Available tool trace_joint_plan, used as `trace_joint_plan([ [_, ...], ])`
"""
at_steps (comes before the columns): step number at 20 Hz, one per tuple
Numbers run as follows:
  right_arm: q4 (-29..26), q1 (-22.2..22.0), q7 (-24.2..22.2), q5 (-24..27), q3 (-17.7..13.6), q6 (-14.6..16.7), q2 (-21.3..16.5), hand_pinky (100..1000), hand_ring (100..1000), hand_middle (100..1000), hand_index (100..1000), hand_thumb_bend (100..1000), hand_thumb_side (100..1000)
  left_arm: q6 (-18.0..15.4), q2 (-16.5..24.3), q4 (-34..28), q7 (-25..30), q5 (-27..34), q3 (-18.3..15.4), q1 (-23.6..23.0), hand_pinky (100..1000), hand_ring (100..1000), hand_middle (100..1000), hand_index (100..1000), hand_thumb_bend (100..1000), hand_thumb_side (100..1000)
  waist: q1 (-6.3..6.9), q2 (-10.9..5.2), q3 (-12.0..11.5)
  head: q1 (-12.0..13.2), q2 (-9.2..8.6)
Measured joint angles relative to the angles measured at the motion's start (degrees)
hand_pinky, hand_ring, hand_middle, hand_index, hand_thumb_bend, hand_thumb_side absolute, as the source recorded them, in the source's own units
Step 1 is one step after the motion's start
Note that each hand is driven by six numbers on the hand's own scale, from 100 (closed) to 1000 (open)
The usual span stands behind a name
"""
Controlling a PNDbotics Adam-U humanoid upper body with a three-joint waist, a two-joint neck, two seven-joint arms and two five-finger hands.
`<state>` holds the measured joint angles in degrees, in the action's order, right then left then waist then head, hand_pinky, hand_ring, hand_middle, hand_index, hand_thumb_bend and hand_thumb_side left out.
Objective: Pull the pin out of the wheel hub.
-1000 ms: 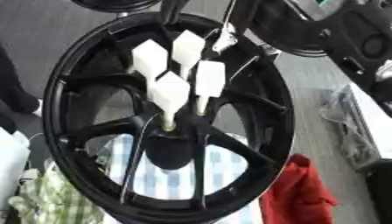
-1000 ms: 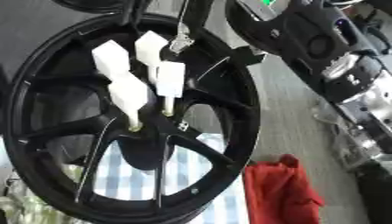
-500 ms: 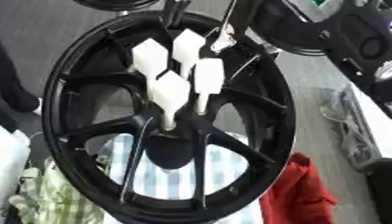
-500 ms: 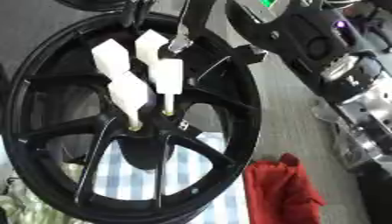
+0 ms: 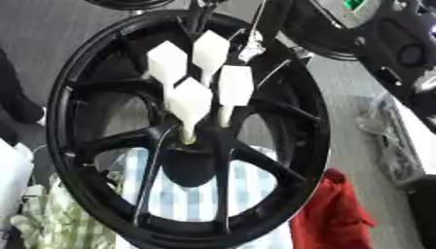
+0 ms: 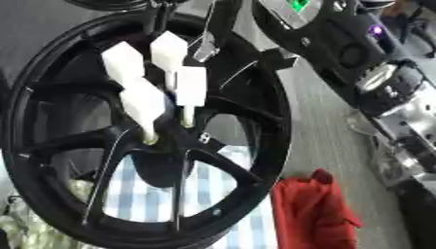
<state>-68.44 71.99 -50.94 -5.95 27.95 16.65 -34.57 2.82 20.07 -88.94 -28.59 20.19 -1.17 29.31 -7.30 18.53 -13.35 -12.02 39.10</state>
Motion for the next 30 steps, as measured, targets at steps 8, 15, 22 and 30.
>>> trace_joint_plan([
  [8,0.42,-0.01,-0.01,-0.17,-0.01,-0.01,0.01,901,811,778,784,403,100,0.06,0.0,0.0,0.09,-0.01,0.31,0.05,660,806,737,768,399,707,-0.05,0.09,-0.08,-0.21,0.0],
  [15,0.82,-0.46,-0.01,-0.33,-0.01,-0.01,0.05,900,807,774,778,367,100,0.08,0.0,0.0,0.11,-0.01,0.31,0.37,661,806,737,768,400,707,-0.21,0.34,-0.4,-0.22,0.0],
  [22,1.28,-0.47,-0.01,-0.41,-0.01,-0.01,0.11,899,803,769,773,354,100,0.21,0.0,0.0,0.25,-0.01,0.33,0.4,661,805,737,768,400,708,-0.28,0.35,-0.42,-0.22,0.0],
  [30,1.44,-0.47,-0.08,-0.44,-0.34,-0.11,0.15,889,781,734,735,265,100,0.33,0.0,0.0,0.43,-0.02,0.66,0.4,662,805,737,768,399,708,-0.29,0.35,-0.44,-0.22,0.0],
])
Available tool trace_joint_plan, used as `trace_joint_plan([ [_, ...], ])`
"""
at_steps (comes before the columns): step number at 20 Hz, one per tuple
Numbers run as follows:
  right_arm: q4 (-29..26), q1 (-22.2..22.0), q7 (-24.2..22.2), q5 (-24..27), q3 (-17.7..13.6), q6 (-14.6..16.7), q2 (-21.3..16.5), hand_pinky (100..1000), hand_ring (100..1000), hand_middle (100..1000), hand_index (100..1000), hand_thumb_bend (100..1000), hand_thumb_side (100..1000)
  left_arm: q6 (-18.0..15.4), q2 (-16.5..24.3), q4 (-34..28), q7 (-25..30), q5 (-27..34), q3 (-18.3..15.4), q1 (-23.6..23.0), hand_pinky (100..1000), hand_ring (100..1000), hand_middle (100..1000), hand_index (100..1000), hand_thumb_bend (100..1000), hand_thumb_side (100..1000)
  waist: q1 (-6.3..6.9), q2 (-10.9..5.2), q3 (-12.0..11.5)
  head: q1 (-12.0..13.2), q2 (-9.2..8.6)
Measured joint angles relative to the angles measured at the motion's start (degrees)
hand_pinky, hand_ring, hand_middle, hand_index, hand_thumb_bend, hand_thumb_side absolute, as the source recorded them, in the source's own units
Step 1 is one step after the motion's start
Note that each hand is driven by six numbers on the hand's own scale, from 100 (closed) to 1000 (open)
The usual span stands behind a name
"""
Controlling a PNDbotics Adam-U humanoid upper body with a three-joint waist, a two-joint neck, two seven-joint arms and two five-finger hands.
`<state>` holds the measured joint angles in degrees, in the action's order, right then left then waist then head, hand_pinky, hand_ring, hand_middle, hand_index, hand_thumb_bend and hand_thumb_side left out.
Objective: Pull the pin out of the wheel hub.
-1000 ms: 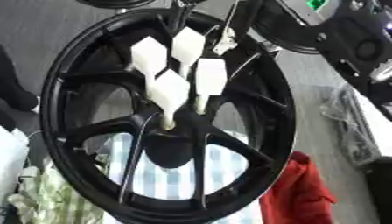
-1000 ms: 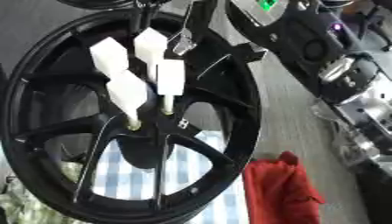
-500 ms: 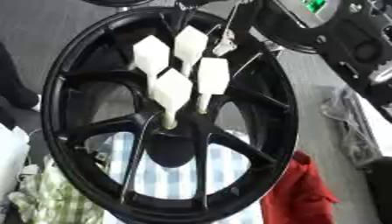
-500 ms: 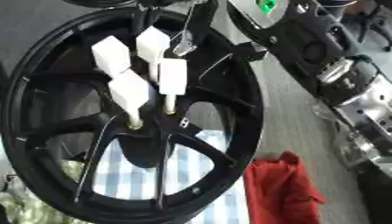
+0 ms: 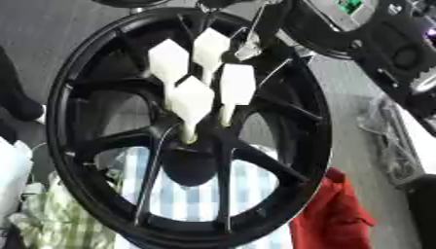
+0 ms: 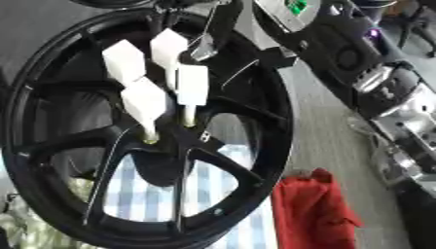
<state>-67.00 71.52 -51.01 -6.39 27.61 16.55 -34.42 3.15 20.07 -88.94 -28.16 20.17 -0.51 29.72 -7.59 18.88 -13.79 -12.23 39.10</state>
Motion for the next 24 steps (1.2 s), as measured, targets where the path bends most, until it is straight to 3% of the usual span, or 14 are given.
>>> trace_joint_plan([
  [8,0.04,-0.02,-0.36,0.39,-0.1,-0.77,0.38,882,763,664,670,173,100,0.09,0.0,0.01,0.11,-0.01,0.01,0.02,663,805,738,769,399,708,0.0,0.0,-0.01,-0.01,0.0],
  [15,0.04,-0.02,-0.58,0.77,-0.22,-1.27,0.38,872,736,584,537,108,100,0.09,0.0,0.02,0.12,-0.02,0.01,0.03,664,806,738,769,399,709,-0.02,0.0,-0.02,-0.03,0.05],
  [24,0.04,0.01,-0.82,1.56,-0.93,-2.03,0.38,864,724,557,467,129,100,0.11,0.0,0.33,0.13,-0.02,0.01,0.03,666,806,739,769,399,710,-0.02,0.0,0.04,-0.21,0.09],
])
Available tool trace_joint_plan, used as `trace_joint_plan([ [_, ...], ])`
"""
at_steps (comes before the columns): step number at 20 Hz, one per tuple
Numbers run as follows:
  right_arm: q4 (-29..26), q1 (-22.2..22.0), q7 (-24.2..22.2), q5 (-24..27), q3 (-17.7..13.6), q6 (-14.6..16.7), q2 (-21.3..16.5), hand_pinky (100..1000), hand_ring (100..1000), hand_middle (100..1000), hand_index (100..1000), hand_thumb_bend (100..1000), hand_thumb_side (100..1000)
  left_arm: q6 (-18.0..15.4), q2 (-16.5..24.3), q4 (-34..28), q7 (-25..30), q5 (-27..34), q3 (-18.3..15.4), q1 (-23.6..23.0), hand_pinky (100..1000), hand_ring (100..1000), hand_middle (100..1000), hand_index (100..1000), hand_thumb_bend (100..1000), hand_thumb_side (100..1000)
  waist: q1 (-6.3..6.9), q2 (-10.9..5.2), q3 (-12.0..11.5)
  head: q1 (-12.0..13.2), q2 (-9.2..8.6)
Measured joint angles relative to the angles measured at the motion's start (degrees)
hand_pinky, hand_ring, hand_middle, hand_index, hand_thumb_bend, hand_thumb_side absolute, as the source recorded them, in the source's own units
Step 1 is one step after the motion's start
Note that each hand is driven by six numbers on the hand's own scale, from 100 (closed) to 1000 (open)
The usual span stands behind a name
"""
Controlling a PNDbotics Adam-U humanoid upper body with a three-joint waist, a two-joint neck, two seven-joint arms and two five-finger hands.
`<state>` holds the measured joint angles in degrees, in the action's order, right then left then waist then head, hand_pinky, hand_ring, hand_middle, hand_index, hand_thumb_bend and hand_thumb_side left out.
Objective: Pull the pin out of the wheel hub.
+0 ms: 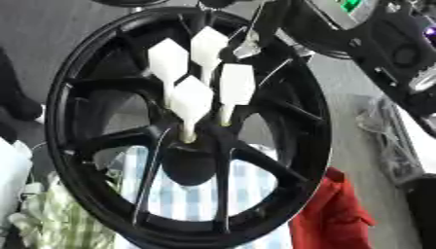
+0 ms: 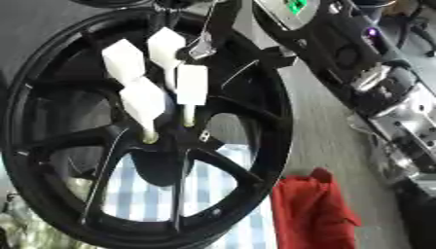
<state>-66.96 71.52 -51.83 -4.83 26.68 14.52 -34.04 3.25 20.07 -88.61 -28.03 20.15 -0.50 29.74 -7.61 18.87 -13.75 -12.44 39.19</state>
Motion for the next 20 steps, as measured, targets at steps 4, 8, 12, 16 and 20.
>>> trace_joint_plan([
  [4,0.0,0.04,0.0,0.04,-0.67,-0.25,-0.01,861,720,550,458,141,100,0.02,0.0,0.01,0.02,-0.02,0.0,0.0,666,806,739,769,398,710,0.0,-0.01,0.15,-0.05,0.03],
  [8,0.0,0.13,-0.11,0.1,-1.38,-0.5,-0.01,859,719,545,454,156,100,0.02,0.0,0.01,0.02,-0.02,0.0,-0.02,667,806,739,768,398,710,0.0,-0.02,0.31,-0.21,0.08],
  [12,-0.02,0.4,-0.07,0.26,-1.97,-0.83,-0.07,858,718,543,451,166,100,0.02,0.0,0.02,0.02,-0.04,0.0,-0.13,668,806,740,769,398,710,0.0,-0.14,0.55,-0.27,0.48],
  [16,-0.42,0.57,-0.07,0.95,-2.94,-1.15,-0.68,857,716,542,449,173,100,0.02,0.0,0.06,0.02,-0.1,0.0,-0.51,669,807,740,769,396,712,0.0,-0.21,0.82,-0.27,0.53],
  [20,-1.67,1.08,-0.08,2.55,-5.4,-2.02,-2.02,861,715,544,447,169,100,0.02,0.01,0.35,0.01,-0.22,0.0,-0.87,669,807,740,769,396,712,0.03,-0.4,1.33,-0.27,0.89],
])
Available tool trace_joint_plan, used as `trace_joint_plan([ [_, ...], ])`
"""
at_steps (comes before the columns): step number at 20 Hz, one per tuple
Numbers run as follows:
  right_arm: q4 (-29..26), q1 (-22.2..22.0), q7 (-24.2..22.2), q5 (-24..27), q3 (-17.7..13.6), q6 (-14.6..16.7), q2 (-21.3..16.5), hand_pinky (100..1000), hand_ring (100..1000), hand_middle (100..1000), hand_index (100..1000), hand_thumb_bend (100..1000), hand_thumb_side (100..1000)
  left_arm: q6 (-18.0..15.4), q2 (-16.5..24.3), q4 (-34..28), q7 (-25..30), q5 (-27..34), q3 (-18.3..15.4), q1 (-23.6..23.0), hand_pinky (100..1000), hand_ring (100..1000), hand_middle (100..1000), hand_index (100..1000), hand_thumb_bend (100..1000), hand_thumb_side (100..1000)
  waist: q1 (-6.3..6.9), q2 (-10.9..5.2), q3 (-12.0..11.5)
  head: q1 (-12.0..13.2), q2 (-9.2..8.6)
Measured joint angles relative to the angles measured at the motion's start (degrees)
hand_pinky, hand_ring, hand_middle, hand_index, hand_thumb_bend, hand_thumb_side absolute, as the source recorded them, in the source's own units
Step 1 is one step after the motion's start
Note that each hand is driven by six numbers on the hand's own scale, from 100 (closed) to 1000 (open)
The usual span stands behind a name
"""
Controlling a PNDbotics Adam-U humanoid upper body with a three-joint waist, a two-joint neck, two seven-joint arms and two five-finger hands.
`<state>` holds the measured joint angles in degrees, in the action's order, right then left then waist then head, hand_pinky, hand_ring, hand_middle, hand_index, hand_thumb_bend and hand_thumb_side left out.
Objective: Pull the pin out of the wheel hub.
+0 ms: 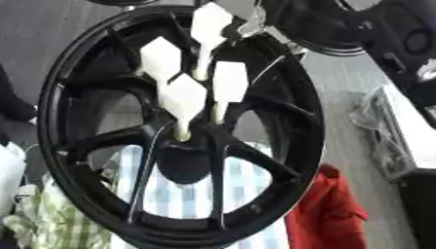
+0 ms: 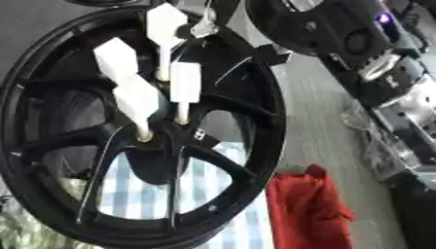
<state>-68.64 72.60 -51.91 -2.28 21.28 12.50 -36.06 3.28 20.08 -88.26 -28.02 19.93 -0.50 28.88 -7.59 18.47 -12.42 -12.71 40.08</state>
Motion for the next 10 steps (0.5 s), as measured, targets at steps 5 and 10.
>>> trace_joint_plan([
  [5,-2.33,-0.62,-0.13,5.67,-6.35,-1.96,-3.13,862,713,543,445,176,100,-0.01,0.04,0.02,-0.05,-0.14,-0.04,-0.31,670,807,740,768,395,714,0.07,-0.26,0.62,0.26,0.15],
  [10,-6.36,-6.5,0.37,10.77,-12.37,-3.26,-10.9,860,714,543,447,188,100,-0.13,0.6,0.06,-0.39,-0.24,-0.39,-1.63,670,808,741,768,391,714,0.15,-0.88,2.63,1.84,0.81],
])
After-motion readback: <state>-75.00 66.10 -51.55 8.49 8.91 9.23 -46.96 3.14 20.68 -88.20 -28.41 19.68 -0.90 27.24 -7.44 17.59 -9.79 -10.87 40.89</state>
